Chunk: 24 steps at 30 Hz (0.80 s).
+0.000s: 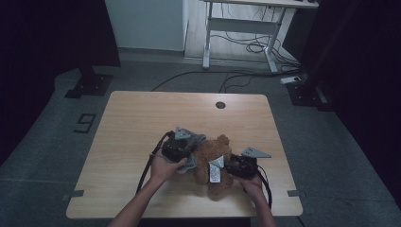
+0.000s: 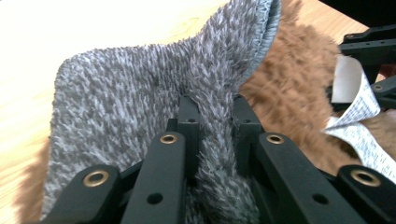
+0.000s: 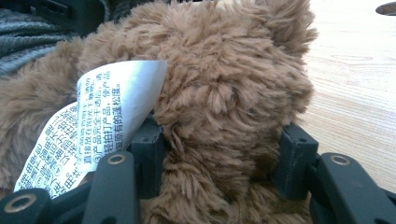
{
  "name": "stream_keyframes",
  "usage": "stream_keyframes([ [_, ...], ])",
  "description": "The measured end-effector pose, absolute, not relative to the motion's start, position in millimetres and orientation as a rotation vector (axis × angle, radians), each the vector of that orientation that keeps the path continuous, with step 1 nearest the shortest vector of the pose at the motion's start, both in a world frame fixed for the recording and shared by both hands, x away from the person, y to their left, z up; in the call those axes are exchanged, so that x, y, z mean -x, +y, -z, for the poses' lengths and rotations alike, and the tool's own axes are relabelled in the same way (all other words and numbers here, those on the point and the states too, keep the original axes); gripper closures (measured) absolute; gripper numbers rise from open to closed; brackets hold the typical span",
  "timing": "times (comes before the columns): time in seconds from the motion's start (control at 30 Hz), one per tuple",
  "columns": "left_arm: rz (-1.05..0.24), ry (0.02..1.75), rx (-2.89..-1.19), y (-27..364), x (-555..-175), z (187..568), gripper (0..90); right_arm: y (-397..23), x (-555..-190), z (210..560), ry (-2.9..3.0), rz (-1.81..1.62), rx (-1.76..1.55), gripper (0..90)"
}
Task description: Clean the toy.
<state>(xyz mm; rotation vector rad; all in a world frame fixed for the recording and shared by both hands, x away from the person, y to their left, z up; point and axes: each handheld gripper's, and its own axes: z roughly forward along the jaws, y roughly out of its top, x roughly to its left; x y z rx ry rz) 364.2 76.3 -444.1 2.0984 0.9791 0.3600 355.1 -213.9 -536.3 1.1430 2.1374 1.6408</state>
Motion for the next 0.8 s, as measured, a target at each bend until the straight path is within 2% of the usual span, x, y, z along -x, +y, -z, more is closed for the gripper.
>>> stream_keyframes([
  [0.4,-0.395,1.039,-2.033,124,-358,442,77.9,-214,-355,536,2.137,-1.642,-1.144,45.8],
  [0.8,-0.423,1.140,-2.033,158,-355,465,78.0,-214,-355,536,2.138,-1.642,-1.149,45.7],
])
